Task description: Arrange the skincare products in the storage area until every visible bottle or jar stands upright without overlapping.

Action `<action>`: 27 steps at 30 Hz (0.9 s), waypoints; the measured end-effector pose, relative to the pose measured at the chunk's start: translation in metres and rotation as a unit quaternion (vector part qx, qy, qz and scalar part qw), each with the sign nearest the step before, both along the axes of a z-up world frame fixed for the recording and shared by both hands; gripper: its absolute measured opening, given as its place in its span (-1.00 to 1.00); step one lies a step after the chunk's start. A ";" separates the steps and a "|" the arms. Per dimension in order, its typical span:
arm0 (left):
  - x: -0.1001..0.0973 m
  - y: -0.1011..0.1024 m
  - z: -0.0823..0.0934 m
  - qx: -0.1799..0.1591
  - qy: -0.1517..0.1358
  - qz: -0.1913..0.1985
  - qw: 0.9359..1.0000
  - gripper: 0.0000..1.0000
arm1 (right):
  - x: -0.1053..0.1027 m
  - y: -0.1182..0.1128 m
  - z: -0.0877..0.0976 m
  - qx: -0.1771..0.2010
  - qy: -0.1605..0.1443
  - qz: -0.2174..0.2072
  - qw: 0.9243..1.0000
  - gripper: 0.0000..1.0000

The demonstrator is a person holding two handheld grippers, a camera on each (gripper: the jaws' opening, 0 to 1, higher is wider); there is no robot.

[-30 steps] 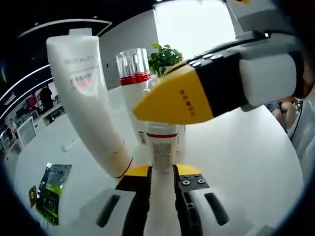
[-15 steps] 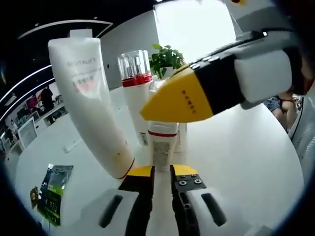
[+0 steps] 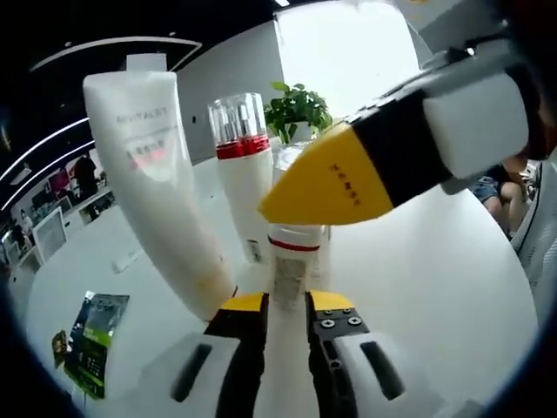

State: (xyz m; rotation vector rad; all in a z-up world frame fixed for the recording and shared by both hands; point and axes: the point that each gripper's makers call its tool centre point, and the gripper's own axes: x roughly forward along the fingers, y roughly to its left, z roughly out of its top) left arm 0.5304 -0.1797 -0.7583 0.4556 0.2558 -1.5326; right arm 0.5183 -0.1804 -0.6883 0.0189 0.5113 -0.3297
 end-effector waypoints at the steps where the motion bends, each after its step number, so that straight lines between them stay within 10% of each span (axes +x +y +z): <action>1: -0.001 0.000 0.001 -0.001 -0.001 -0.003 1.000 -0.60 | -0.001 0.000 0.000 0.001 0.001 0.000 1.000 -0.74; 27: 0.003 0.002 -0.005 -0.007 0.009 -0.041 0.999 -0.58 | 0.002 0.007 0.003 -0.012 0.015 0.024 1.000 -0.79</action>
